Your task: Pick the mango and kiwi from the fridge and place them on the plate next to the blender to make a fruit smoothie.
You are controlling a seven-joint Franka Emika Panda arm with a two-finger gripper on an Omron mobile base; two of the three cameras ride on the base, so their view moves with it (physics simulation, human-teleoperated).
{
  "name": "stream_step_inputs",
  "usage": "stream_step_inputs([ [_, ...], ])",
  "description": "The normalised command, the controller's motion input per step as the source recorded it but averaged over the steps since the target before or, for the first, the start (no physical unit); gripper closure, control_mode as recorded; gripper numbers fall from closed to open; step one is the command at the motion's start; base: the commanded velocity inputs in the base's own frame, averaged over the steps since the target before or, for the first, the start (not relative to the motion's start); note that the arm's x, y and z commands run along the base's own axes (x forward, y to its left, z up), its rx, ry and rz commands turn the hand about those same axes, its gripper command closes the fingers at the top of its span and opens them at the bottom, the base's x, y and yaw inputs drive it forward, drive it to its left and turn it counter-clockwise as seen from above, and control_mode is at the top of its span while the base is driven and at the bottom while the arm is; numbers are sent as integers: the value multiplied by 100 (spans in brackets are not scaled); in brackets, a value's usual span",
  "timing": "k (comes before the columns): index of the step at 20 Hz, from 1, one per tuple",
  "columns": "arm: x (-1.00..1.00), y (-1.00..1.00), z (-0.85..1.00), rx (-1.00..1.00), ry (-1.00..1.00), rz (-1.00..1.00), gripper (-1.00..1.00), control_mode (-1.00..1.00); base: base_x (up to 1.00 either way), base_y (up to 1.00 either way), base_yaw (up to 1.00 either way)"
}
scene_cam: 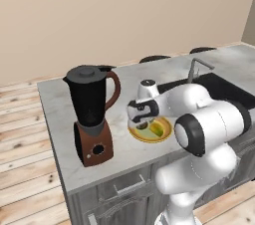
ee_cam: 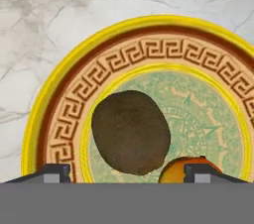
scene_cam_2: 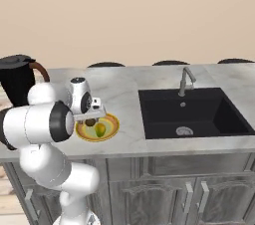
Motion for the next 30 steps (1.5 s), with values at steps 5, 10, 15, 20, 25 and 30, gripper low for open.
stream_step_inputs([
  [5,-55,-17,65,0,-19,0,-100,-100,0,0,0],
  [10,-78,-16,41,2,-26,0,-100,-100,0,0,0],
  [15,-87,-30,2,10,-32,-5,-100,-100,0,0,0],
  [20,-68,-43,34,13,-26,-7,-100,-100,0,0,0],
  [25,-47,-25,47,5,-12,-7,-100,-100,0,0,0],
  [30,-38,-15,32,5,-1,-11,-100,-100,0,0,0],
])
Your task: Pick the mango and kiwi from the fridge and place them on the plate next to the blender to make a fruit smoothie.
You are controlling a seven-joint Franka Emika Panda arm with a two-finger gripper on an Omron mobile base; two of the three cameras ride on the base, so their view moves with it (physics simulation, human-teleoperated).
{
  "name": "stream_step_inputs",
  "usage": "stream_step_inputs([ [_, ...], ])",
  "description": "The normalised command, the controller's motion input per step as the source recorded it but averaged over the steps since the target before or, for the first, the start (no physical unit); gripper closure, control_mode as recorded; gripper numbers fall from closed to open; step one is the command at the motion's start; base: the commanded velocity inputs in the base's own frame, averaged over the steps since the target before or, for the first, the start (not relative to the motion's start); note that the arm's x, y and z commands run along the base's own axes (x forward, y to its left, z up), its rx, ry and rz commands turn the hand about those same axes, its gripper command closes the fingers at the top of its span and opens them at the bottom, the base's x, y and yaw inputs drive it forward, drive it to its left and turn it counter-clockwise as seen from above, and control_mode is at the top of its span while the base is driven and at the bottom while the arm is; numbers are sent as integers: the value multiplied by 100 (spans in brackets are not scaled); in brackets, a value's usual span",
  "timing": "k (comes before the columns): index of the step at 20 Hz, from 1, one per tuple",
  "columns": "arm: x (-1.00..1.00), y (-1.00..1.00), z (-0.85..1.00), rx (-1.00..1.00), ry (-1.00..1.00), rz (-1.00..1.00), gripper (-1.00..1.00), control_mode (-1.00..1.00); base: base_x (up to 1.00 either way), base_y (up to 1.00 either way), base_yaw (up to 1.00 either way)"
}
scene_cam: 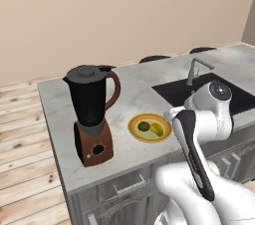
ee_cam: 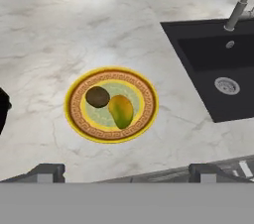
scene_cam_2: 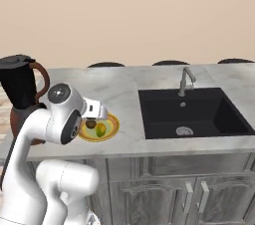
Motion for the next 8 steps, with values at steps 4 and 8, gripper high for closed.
stream_step_inputs([
  [4,-2,-4,8,0,0,-1,-100,-100,0,0,0],
  [8,0,-1,0,0,0,0,-100,-100,0,0,0],
])
